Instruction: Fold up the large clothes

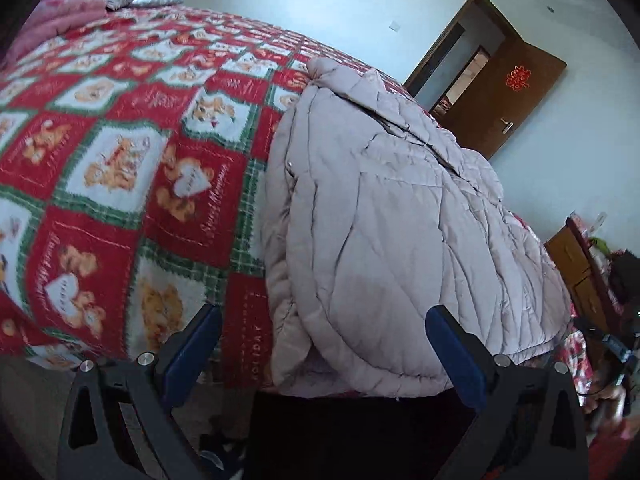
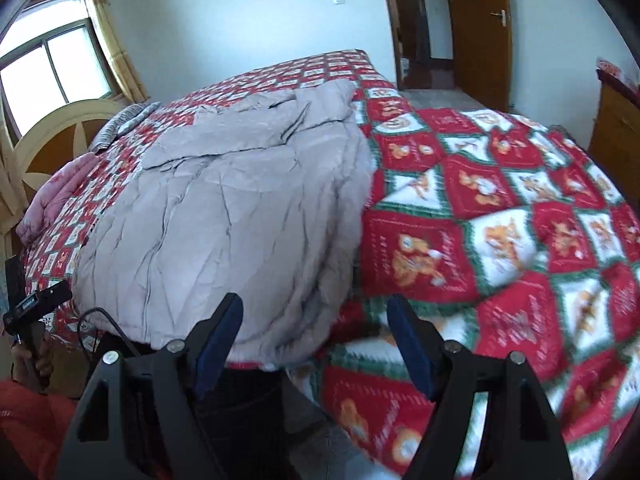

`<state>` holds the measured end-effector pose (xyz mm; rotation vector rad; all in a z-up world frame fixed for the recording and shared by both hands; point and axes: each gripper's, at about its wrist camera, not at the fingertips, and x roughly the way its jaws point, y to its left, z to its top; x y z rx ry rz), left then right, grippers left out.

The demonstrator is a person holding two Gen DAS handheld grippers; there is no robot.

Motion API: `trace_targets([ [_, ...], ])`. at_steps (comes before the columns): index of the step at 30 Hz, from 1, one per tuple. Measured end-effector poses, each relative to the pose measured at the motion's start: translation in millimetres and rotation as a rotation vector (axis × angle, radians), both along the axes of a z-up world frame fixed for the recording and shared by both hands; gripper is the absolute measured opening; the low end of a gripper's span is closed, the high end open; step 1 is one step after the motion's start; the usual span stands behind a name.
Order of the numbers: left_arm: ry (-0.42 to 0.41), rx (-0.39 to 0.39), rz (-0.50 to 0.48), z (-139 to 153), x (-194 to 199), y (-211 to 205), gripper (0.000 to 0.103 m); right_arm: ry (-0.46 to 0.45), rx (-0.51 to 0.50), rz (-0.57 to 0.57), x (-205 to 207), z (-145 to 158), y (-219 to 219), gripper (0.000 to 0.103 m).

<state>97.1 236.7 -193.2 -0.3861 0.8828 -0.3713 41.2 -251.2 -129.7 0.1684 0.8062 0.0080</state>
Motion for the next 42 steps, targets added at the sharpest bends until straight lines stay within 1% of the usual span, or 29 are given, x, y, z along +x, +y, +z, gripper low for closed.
trace_targets([
  [2, 0.001, -0.019, -0.008, -1, 1, -2, 0.102, 0.031, -0.023, -0.015, 10, -8, 2, 0.077],
  [5, 0.010, -0.006, -0.026, -6, 3, -10, 0.102, 0.063, 0.026, 0.002, 18, -21, 5, 0.077],
  [6, 0.019, 0.012, -0.037, -9, 4, -15, 0.102, 0.048, 0.006, 0.002, 17, -23, 8, 0.079],
  [8, 0.031, 0.040, -0.047, -13, 6, -20, 0.102, 0.040, -0.054, 0.025, 16, -24, 17, 0.079],
  [10, 0.020, 0.057, -0.049, -15, 5, -23, 0.102, 0.044, -0.074, 0.074, 14, -23, 25, 0.060],
  [12, -0.005, 0.040, -0.070, -12, 5, -25, 0.102, 0.058, -0.058, 0.117, 14, -23, 29, 0.047],
  [15, -0.030, -0.009, -0.095, -8, 8, -26, 0.102, 0.079, -0.015, 0.131, 17, -31, 28, 0.047],
  [17, -0.052, -0.029, -0.102, -6, 11, -28, 0.102, 0.097, 0.052, 0.128, 21, -40, 25, 0.047],
  [18, -0.059, -0.039, -0.103, -6, 13, -28, 0.102, 0.093, 0.065, 0.120, 22, -43, 25, 0.046],
  [19, -0.060, -0.052, -0.102, -6, 15, -29, 0.102, 0.076, 0.051, 0.121, 22, -42, 27, 0.049],
  [21, -0.046, -0.108, -0.093, -9, 20, -26, 0.101, 0.085, 0.042, 0.122, 24, -41, 29, 0.048],
  [22, -0.041, -0.139, -0.086, -10, 20, -25, 0.094, 0.087, 0.041, 0.127, 24, -41, 30, 0.042],
  [23, -0.041, -0.170, -0.080, -10, 20, -23, 0.072, 0.085, 0.040, 0.132, 23, -40, 30, 0.034],
  [24, -0.051, -0.177, -0.076, -9, 20, -21, 0.059, 0.088, 0.042, 0.131, 24, -41, 30, 0.023],
  [25, -0.057, -0.156, -0.073, -7, 19, -21, 0.036, 0.086, 0.052, 0.126, 24, -41, 28, 0.021],
  [26, -0.059, -0.132, -0.065, -6, 19, -20, 0.025, 0.078, 0.071, 0.120, 22, -40, 26, 0.020],
  [27, -0.053, -0.128, -0.065, -5, 20, -18, 0.024, 0.070, 0.101, 0.117, 21, -39, 24, 0.019],
  [29, -0.062, -0.147, -0.063, -2, 19, -14, 0.017, 0.049, 0.176, 0.116, 22, -34, 19, 0.017],
  [30, -0.084, -0.153, -0.066, 5, 16, -14, 0.015, 0.029, 0.219, 0.121, 20, -28, 17, 0.016],
  [32, -0.130, -0.171, -0.074, 18, 12, -13, 0.013, -0.018, 0.263, 0.142, 17, -13, 20, 0.015],
  [33, -0.174, -0.187, -0.084, 31, 8, -12, 0.013, -0.044, 0.272, 0.154, 14, -3, 21, 0.015],
  [34, -0.200, -0.193, -0.089, 40, 6, -12, 0.012, -0.062, 0.280, 0.164, 11, 4, 22, 0.015],
  [38, -0.290, -0.236, -0.119, 76, -4, -10, 0.012, -0.141, 0.344, 0.204, -3, 33, 24, 0.015],
  [40, -0.340, -0.273, -0.143, 96, -13, -6, 0.012, -0.176, 0.363, 0.221, -12, 49, 23, 0.015],
  [42, -0.387, -0.290, -0.158, 114, -21, -3, 0.012, -0.209, 0.370, 0.231, -20, 62, 22, 0.015],
])
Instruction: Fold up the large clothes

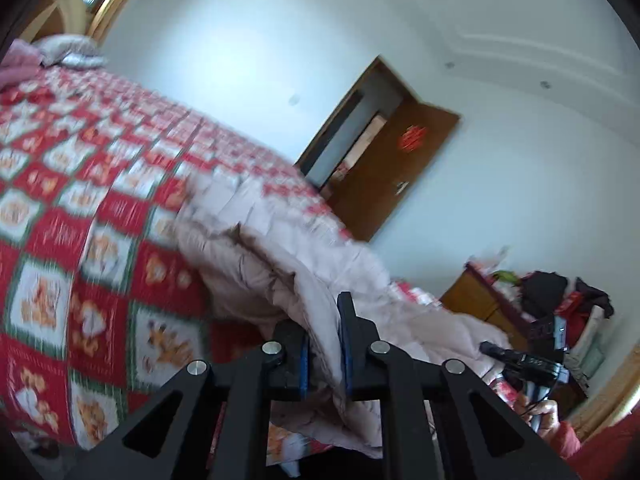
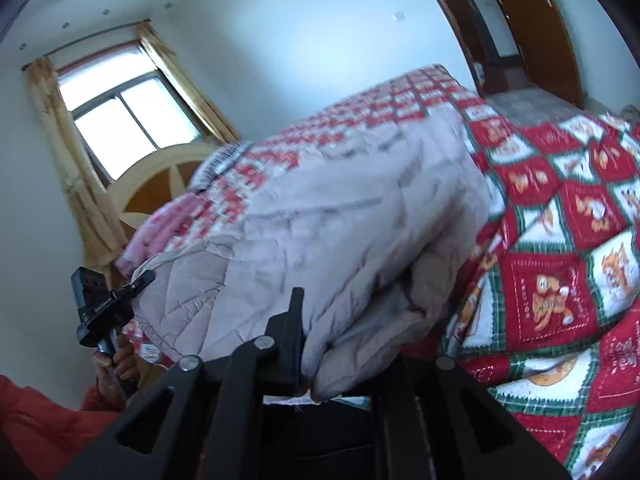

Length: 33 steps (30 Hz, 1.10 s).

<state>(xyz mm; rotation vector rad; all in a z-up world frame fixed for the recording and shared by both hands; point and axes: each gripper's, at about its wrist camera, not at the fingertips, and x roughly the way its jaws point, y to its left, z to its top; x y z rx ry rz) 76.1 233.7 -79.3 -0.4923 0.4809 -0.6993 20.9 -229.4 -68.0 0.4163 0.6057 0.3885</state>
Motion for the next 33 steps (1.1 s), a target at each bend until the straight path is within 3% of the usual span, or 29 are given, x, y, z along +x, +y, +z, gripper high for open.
trace_targets([
  [5, -0.080, -0.017, 0.010, 47, 3, 4, 0.012, -0.106, 0.057, -0.021, -11, 37, -14, 0.015],
  [8, -0.091, 0.030, 0.048, 70, 27, -3, 0.012, -0.153, 0.046, -0.044, 7, 56, -21, 0.015],
  [11, -0.073, 0.115, 0.143, 87, 68, -18, 0.012, -0.169, 0.036, -0.059, 43, 71, -28, 0.014],
  [14, 0.002, 0.161, 0.212, 90, 128, -34, 0.012, -0.159, 0.032, -0.080, 92, 81, -38, 0.014],
  [21, 0.187, 0.230, 0.310, 59, 259, -65, 0.013, -0.085, 0.025, -0.174, 221, 68, -60, 0.014],
  [24, 0.265, 0.290, 0.341, 30, 305, -76, 0.013, -0.022, 0.025, -0.215, 274, 40, -69, 0.016],
  [28, 0.375, 0.328, 0.374, -10, 348, -75, 0.018, 0.046, -0.017, -0.265, 323, -4, -79, 0.025],
  [30, 0.419, 0.288, 0.352, -29, 365, -70, 0.019, 0.073, -0.006, -0.271, 345, -30, -85, 0.027],
  [33, 0.465, 0.133, 0.277, -53, 380, -51, 0.026, 0.065, 0.000, -0.276, 357, -49, -89, 0.028],
])
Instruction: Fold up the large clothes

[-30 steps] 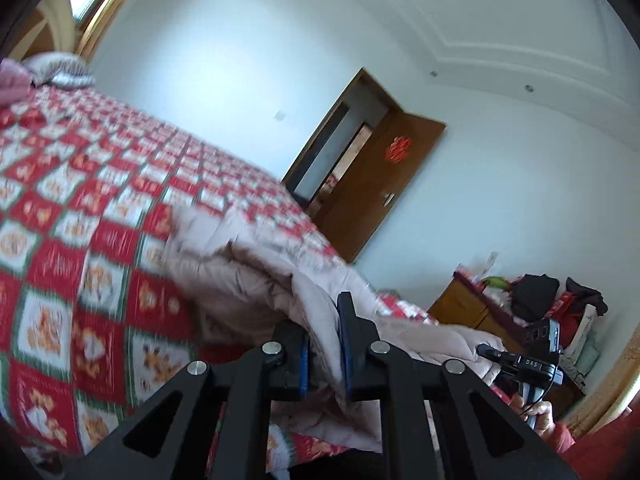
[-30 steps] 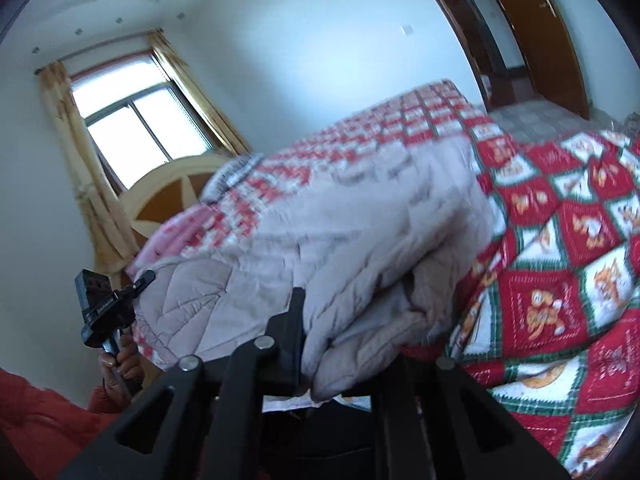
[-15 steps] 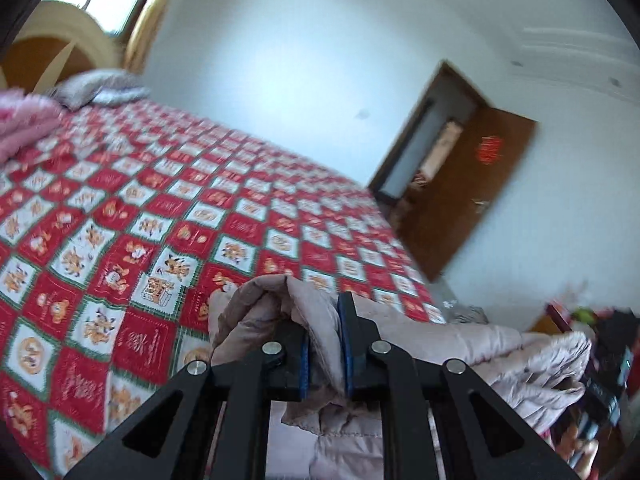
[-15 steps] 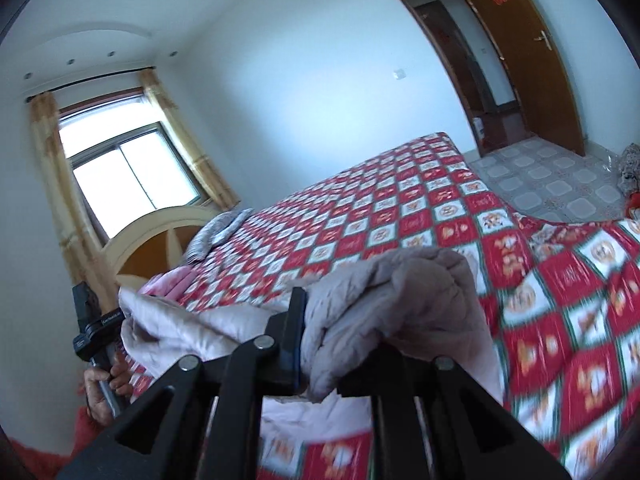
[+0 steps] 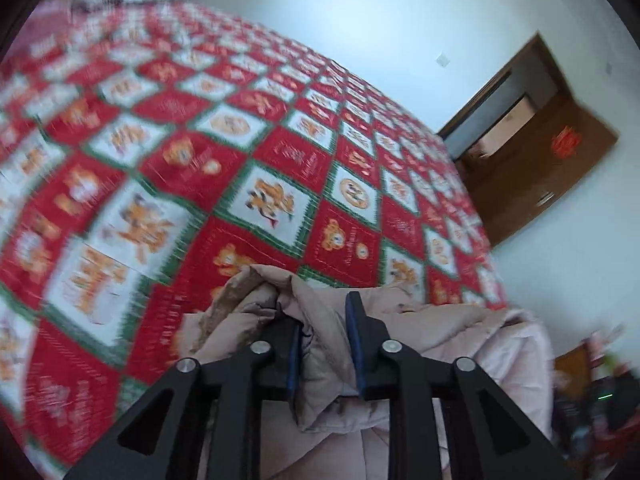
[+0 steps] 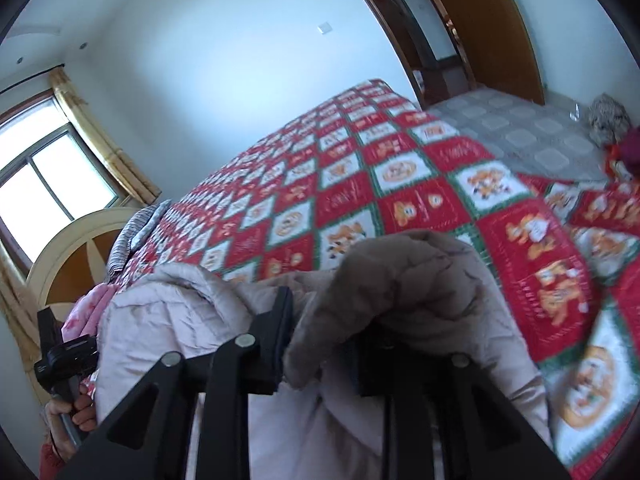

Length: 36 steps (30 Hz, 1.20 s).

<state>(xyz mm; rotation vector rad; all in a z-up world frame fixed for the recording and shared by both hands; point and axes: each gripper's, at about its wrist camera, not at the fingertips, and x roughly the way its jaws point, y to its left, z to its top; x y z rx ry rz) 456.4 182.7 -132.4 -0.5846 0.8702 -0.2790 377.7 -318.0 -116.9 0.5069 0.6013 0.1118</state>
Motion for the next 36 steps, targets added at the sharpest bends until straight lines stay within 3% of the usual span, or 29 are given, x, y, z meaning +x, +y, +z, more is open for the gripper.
trace_targets([
  [2, 0.035, -0.120, -0.038, -10, 11, 12, 0.030, -0.014, -0.040, -0.003, 0, -8, 3, 0.028],
  [3, 0.057, -0.224, -0.059, -14, 16, 27, 0.031, -0.012, -0.041, -0.001, 0, -10, 3, 0.028],
  [5, 0.074, -0.331, -0.062, -10, 19, 43, 0.031, -0.003, -0.013, 0.013, 1, -13, -1, 0.030],
  [6, 0.069, -0.347, -0.061, -4, 18, 53, 0.031, 0.000, 0.013, 0.024, 2, -14, -5, 0.032],
  [7, 0.057, -0.324, -0.061, 6, 15, 58, 0.032, 0.003, 0.039, 0.034, 4, -15, -6, 0.035],
  [8, 0.035, -0.273, -0.045, 17, 10, 60, 0.044, 0.009, 0.069, 0.043, 5, -16, -9, 0.036],
  [9, -0.015, -0.174, 0.008, 35, 1, 67, 0.055, 0.014, 0.085, 0.049, 6, -15, -10, 0.038],
  [10, -0.057, -0.126, 0.050, 48, -6, 73, 0.076, 0.021, 0.103, 0.060, 7, -13, -11, 0.041],
  [11, -0.091, -0.106, 0.087, 57, -13, 81, 0.087, 0.031, 0.119, 0.068, 7, -8, -12, 0.043],
  [13, -0.121, -0.063, 0.149, 76, -30, 90, 0.088, 0.009, 0.146, 0.078, -1, 11, -17, 0.054],
  [14, -0.115, -0.016, 0.135, 84, -35, 86, 0.088, -0.038, 0.157, 0.080, -12, 28, -20, 0.059],
  [16, -0.116, 0.105, 0.084, 94, -44, 68, 0.088, -0.131, 0.129, 0.053, -37, 61, -24, 0.098],
  [17, -0.122, 0.194, 0.052, 99, -53, 51, 0.088, -0.178, 0.103, 0.041, -54, 79, -24, 0.103],
  [18, -0.136, 0.258, 0.015, 101, -63, 33, 0.088, -0.215, 0.082, 0.044, -66, 93, -23, 0.103],
  [21, -0.190, 0.349, -0.122, 94, -84, -20, 0.088, -0.250, -0.023, 0.052, -101, 123, -11, 0.103],
  [23, -0.221, 0.414, -0.180, 80, -86, -51, 0.088, -0.206, -0.118, 0.076, -113, 123, 10, 0.086],
  [25, -0.262, 0.520, -0.206, 69, -89, -96, 0.088, -0.113, -0.230, 0.097, -111, 110, 37, 0.045],
  [27, -0.274, 0.560, -0.233, 57, -82, -132, 0.088, -0.063, -0.333, 0.114, -106, 94, 65, 0.030],
  [32, -0.247, 0.583, -0.245, 34, -63, -186, 0.088, -0.017, -0.295, 0.095, -66, 54, 97, 0.029],
  [36, -0.202, 0.600, -0.211, 2, -52, -192, 0.088, 0.046, -0.364, 0.109, -37, 13, 112, 0.029],
])
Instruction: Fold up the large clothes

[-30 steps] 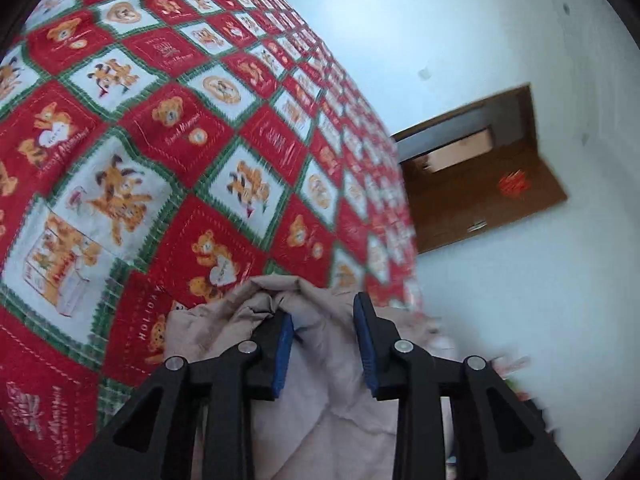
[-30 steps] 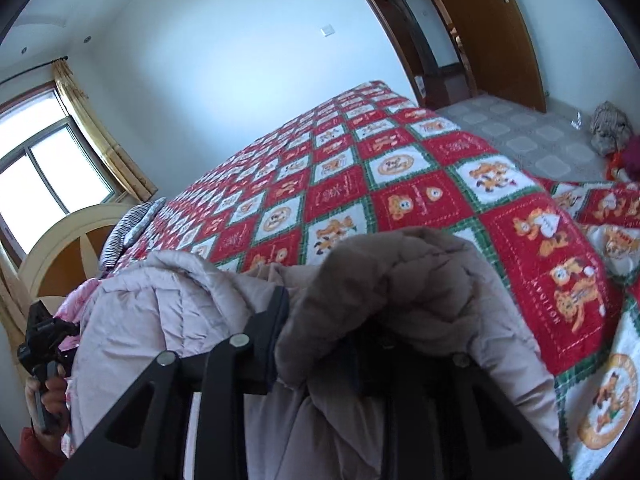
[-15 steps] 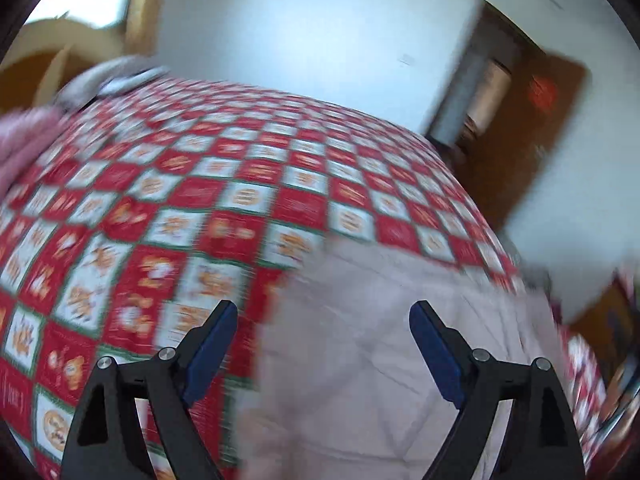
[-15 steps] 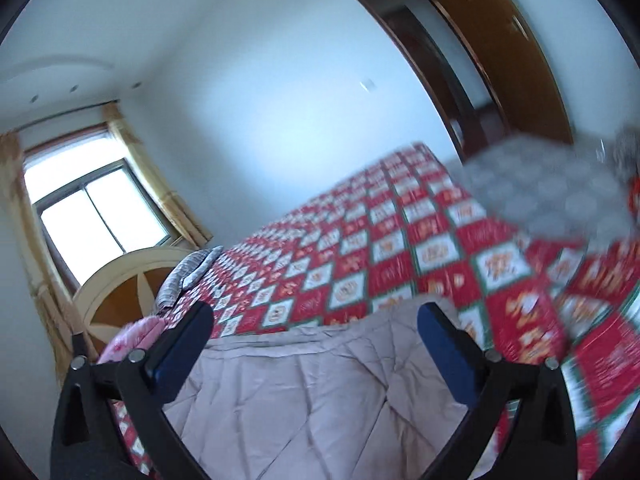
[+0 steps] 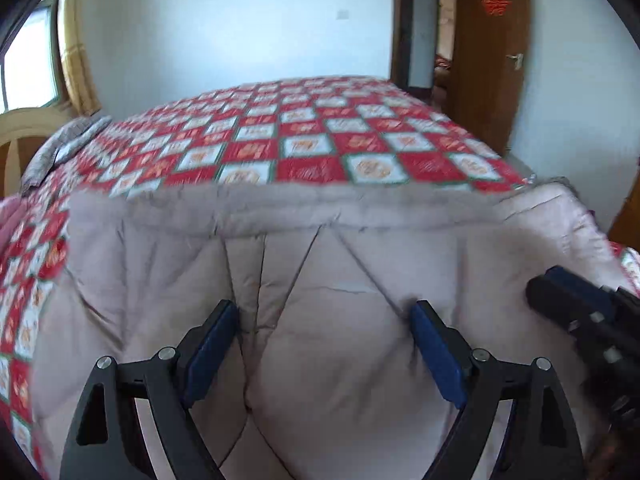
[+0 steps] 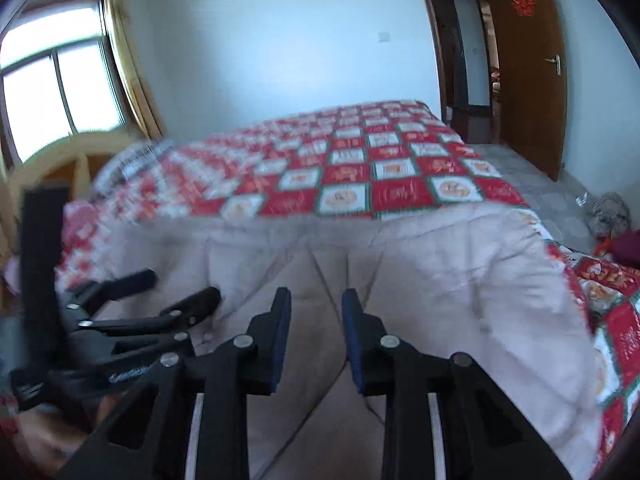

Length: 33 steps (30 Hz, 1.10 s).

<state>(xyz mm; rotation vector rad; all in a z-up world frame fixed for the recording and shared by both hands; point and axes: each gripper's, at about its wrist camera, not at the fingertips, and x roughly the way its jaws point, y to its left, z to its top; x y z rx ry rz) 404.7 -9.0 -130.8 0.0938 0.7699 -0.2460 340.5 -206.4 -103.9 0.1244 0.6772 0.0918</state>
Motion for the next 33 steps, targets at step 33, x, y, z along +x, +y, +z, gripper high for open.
trace_targets([
  [33, -0.047, 0.120, 0.092, -45, 13, -17, 0.097, 0.063, -0.075, -0.246, -26, -41, -84, 0.018],
])
